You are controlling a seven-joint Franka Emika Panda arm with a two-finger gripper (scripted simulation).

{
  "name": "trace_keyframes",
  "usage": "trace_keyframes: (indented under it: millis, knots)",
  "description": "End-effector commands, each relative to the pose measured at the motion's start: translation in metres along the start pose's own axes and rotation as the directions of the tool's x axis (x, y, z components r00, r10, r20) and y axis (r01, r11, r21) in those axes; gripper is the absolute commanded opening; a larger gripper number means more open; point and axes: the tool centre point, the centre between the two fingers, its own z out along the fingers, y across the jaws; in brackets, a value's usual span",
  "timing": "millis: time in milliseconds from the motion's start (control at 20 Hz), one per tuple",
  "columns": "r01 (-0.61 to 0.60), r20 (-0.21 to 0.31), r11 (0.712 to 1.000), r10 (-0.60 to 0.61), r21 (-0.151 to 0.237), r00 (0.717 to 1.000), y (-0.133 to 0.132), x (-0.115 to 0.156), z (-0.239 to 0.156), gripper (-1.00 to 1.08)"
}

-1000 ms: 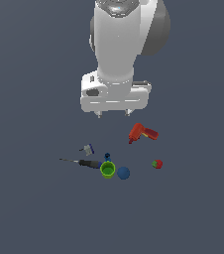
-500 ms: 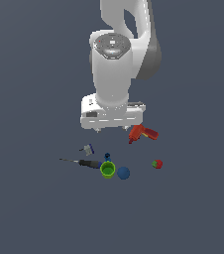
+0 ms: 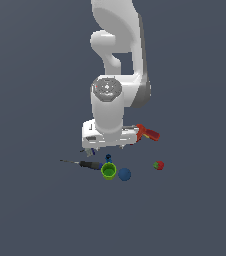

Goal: Pick up a designated object from a clutter of objects.

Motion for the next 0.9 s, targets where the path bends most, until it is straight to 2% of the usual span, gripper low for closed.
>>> trace_keyframes:
  millis: [0, 300, 850]
  knots:
    - [0.003, -0.009, 1.000, -0.003, -0.001, 1.000, 0.003, 0.003, 0.016, 1.00]
    - [0.007, -0.020, 1.000, -0.008, -0.002, 1.000, 0.007, 0.004, 0.041, 1.00]
    - [0.008, -0.021, 1.000, -0.008, -0.002, 1.000, 0.008, 0.004, 0.056, 1.00]
